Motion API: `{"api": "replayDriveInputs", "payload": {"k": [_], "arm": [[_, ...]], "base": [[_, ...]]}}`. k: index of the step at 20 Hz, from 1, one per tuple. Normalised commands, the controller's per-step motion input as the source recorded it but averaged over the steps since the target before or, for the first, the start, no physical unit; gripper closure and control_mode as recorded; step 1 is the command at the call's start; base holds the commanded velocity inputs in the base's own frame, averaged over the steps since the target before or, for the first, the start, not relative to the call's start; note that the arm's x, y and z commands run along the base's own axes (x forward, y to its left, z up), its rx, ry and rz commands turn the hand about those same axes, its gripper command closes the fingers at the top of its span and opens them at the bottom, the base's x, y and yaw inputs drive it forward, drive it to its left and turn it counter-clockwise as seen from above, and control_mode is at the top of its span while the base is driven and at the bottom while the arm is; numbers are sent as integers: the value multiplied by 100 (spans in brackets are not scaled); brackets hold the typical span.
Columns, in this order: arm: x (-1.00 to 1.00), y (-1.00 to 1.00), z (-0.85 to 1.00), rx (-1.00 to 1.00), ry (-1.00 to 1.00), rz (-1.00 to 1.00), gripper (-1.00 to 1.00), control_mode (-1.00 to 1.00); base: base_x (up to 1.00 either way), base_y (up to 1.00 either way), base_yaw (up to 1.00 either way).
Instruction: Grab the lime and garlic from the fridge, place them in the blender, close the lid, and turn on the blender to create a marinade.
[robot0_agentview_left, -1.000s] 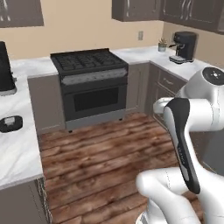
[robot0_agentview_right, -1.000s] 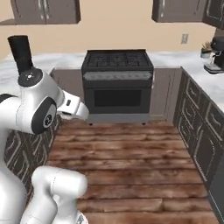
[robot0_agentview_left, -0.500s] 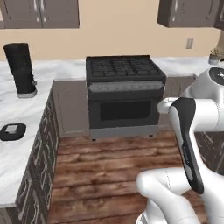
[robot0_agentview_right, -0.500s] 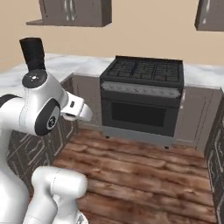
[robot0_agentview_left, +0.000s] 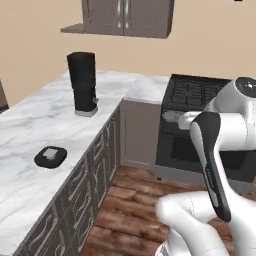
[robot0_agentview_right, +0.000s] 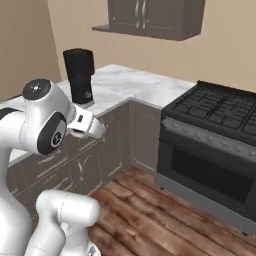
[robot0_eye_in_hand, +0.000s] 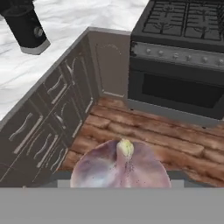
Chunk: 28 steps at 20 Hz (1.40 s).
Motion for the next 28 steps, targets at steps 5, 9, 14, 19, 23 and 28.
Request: {"api": "replayDriveInputs", "payload": {"k": [5,9,14,19,23,28], "arm": [[0,0,0,0,0,0,100,100],[0,0,0,0,0,0,100,100],[0,0,0,0,0,0,100,100],[0,0,0,0,0,0,100,100],[0,0,0,0,0,0,100,100],[0,0,0,0,0,0,100,100]], "base": [[100,-53,58],[88,-62,66],[57,-64,71],[44,-46,80],[37,-55,76],[23,-74,33]]}}
